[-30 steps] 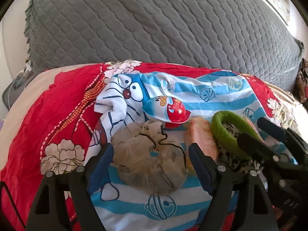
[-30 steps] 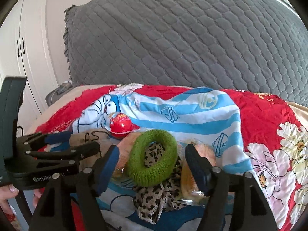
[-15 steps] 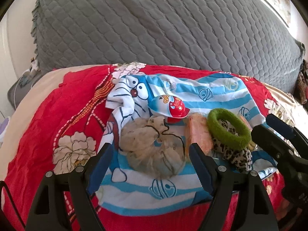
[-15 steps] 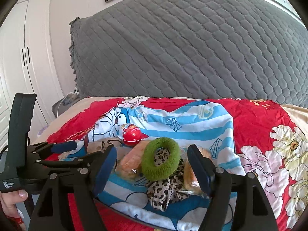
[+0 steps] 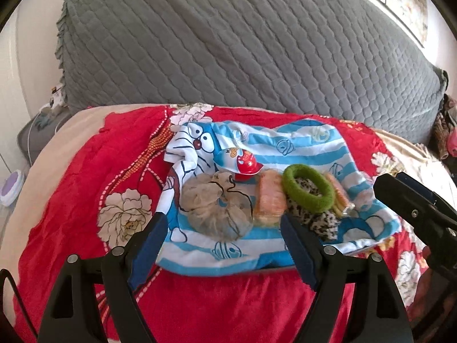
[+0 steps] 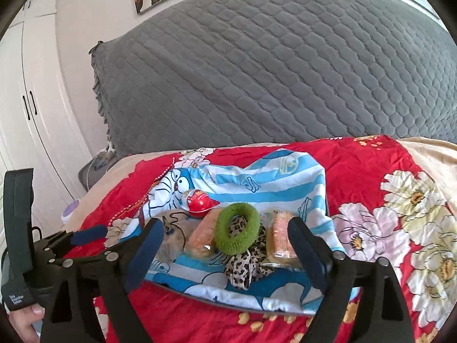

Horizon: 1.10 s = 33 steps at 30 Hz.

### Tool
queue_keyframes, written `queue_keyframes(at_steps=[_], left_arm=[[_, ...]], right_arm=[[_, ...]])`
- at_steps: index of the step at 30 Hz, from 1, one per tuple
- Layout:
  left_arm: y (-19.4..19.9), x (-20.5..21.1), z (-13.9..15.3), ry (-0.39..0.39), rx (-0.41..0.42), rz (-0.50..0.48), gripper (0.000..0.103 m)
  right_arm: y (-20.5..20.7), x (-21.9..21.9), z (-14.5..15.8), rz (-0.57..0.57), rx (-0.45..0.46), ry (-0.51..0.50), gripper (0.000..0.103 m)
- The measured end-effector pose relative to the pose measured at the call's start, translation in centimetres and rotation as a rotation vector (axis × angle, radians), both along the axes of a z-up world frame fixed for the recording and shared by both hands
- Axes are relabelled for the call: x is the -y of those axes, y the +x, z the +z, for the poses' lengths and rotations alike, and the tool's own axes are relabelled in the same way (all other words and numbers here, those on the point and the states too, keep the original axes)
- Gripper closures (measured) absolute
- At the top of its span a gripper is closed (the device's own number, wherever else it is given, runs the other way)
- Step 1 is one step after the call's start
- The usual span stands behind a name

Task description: Organize objects

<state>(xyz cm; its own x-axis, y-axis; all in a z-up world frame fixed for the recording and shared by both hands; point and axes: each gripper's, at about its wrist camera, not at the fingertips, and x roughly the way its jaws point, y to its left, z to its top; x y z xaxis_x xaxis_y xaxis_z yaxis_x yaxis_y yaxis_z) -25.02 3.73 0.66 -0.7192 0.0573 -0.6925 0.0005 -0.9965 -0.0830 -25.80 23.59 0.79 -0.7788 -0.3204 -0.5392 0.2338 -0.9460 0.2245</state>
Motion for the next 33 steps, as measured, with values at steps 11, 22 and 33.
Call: queue_keyframes(at_steps=[11,22,33], left_arm=[[4.3,0.4,3.7,0.028,-0.040,0.000,0.021],[7.4,0.5,5.7,0.038,-0.060,-0.013,0.020],[10.4,0.4,6.5,0.035,-0.070,-0.034,0.019]], right_arm=[[4.5,0.0,5.2,-0.008,-0.023,0.027,0.007],[8.9,-0.1,8.4,-0.024,-0.054,0.039,0.002],[12.6,-1.5,9.4,-0.083,-0.087,0.017,0.002]])
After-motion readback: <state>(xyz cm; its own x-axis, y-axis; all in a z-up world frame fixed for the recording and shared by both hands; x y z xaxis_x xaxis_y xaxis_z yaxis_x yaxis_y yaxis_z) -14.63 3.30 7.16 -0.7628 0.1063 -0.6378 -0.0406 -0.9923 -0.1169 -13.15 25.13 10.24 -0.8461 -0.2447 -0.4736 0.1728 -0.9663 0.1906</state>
